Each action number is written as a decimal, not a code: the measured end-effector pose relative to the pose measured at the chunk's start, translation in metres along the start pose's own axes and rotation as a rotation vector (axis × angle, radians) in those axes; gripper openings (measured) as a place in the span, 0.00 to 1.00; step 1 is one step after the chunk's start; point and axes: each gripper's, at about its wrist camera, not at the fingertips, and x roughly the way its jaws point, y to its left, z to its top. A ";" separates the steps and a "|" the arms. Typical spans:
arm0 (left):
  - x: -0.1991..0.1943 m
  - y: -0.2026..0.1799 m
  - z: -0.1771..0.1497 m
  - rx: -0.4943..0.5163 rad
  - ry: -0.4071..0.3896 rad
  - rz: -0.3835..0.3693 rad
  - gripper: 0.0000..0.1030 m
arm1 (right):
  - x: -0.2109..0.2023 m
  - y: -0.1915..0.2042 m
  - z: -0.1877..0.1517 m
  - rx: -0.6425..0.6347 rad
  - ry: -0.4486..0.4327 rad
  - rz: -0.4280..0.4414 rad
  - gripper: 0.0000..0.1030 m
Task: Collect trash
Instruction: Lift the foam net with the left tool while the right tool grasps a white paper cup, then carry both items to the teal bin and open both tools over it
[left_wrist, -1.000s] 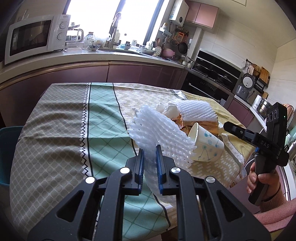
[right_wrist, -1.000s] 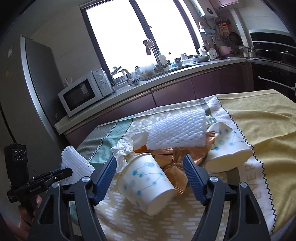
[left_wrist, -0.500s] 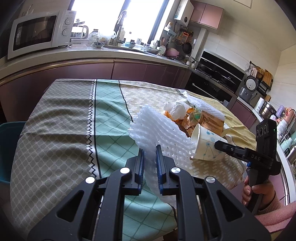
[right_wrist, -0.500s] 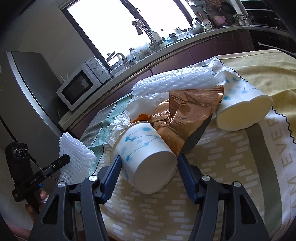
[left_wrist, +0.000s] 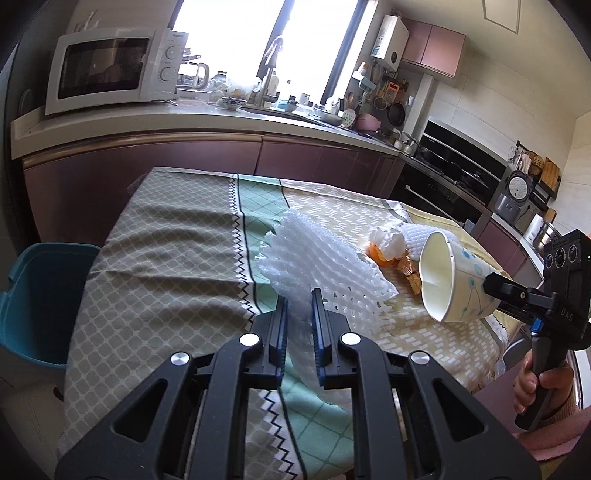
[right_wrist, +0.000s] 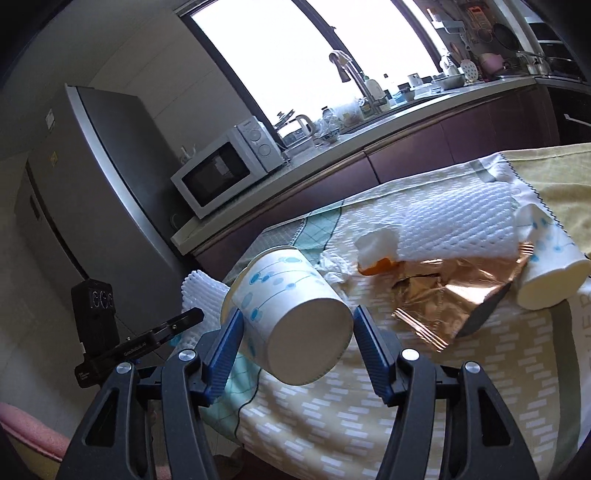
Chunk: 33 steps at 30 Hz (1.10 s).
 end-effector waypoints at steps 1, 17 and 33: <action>-0.006 0.006 0.002 -0.007 -0.012 0.018 0.12 | 0.010 0.007 0.003 -0.015 0.017 0.022 0.57; -0.070 0.154 0.042 -0.142 -0.120 0.409 0.13 | 0.189 0.132 0.040 -0.235 0.238 0.259 0.58; -0.007 0.282 0.036 -0.275 0.055 0.541 0.20 | 0.330 0.188 0.029 -0.294 0.454 0.206 0.59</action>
